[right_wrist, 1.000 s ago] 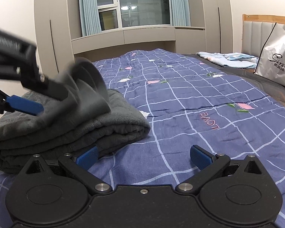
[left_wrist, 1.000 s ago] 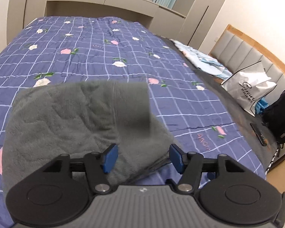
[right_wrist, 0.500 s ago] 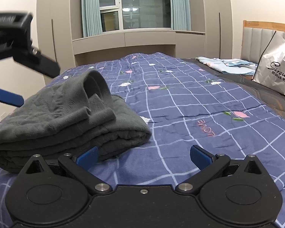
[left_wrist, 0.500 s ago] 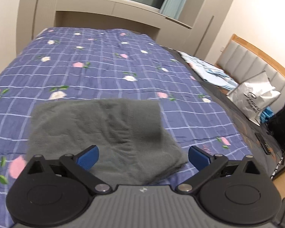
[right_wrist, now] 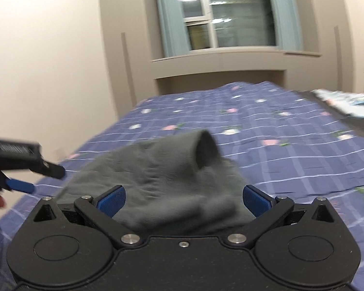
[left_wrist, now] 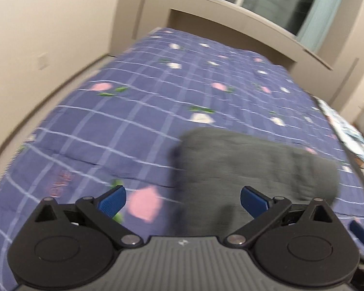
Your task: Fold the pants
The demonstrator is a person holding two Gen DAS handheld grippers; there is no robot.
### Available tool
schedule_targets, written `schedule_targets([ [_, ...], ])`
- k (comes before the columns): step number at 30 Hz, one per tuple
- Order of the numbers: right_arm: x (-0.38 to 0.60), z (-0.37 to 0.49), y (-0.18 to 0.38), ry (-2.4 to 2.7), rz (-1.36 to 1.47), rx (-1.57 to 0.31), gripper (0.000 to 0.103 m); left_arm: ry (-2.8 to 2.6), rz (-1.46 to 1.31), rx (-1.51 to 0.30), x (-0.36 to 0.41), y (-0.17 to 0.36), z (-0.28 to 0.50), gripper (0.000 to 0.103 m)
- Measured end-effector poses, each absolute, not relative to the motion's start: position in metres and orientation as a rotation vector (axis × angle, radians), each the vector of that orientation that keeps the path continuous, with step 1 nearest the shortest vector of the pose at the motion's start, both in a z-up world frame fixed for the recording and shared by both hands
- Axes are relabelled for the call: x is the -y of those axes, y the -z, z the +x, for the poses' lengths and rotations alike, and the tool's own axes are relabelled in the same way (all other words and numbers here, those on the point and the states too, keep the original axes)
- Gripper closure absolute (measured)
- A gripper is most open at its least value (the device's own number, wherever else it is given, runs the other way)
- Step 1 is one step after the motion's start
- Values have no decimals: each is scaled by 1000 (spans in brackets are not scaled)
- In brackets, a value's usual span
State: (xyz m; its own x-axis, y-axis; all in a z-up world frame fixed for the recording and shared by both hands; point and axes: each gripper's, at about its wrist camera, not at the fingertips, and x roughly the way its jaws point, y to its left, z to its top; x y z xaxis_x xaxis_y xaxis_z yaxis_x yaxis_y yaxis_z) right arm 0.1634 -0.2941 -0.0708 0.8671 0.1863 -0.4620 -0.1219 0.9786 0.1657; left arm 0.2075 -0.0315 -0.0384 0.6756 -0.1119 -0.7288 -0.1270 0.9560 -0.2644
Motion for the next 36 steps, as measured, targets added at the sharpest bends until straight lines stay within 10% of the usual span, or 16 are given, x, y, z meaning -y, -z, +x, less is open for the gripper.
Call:
schedule_targets([
  [36, 261, 177, 72, -154, 115, -658, 1, -18, -244, -850, 29, 54, 203, 1],
])
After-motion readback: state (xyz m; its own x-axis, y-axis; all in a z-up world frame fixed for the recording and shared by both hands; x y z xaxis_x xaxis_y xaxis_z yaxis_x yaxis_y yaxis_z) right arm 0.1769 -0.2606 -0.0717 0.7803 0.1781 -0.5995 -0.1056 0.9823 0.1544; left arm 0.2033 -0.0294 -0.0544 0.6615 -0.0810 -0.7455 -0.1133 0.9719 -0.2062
